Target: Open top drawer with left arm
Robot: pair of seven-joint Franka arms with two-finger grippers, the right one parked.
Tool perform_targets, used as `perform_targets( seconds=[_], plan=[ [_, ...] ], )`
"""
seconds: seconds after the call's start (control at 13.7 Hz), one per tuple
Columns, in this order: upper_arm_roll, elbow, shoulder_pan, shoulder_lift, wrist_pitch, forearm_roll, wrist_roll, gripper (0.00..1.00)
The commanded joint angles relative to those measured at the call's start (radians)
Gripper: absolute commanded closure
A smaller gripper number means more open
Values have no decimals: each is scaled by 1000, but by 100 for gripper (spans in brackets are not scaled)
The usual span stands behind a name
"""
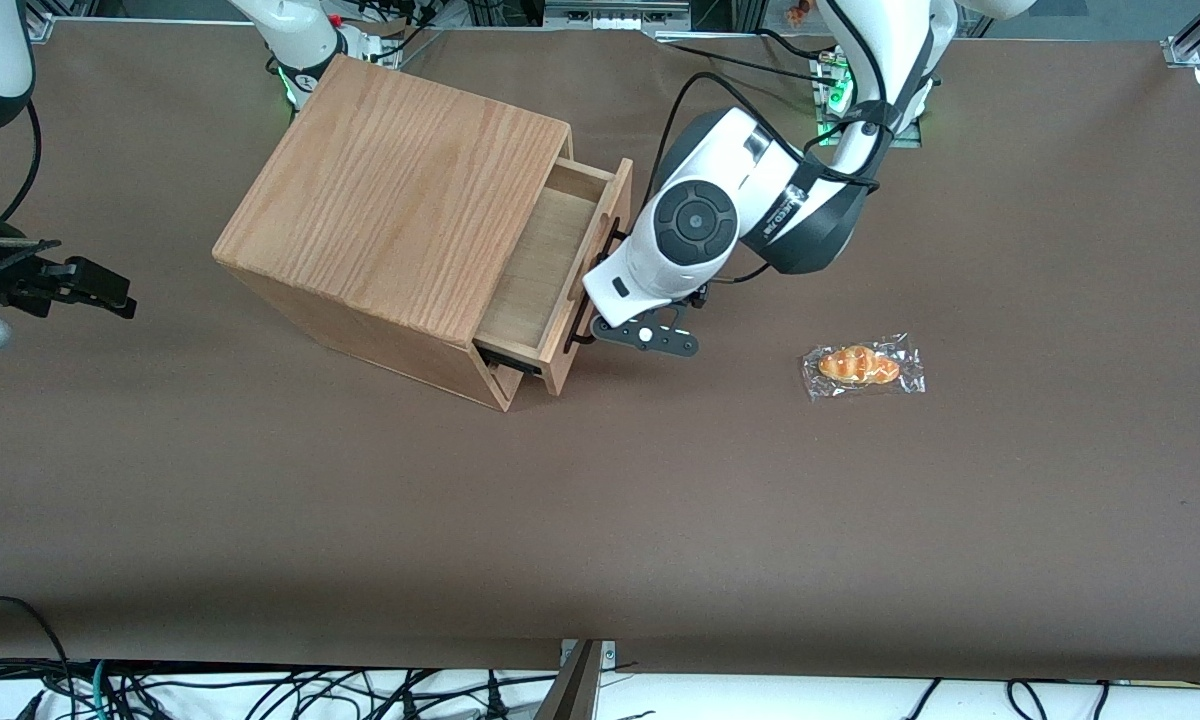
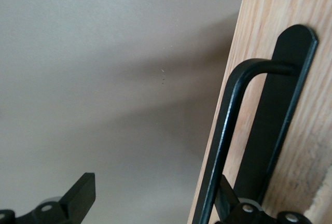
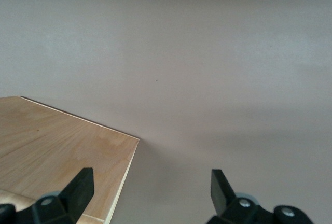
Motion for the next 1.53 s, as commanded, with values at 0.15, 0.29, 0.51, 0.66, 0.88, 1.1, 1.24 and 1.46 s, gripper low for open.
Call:
perform_targets(
  seconds=[0.15,0.29,0.51,0.66,0.88,1.1,1.24,1.46],
  plan=[
    [6,7,20,-11,-47,-19,50,0],
    [6,7,27,-9,-50,-19,50,1],
    [8,6,29,-9,-50,-19,52,2],
    [8,6,29,-9,-52,-19,61,2],
    [11,6,30,-11,-78,-1,87,3],
    [11,6,36,-17,-87,2,93,3],
    [11,7,40,-18,-99,4,95,3],
    [11,7,43,-23,-107,4,95,3]
  ],
)
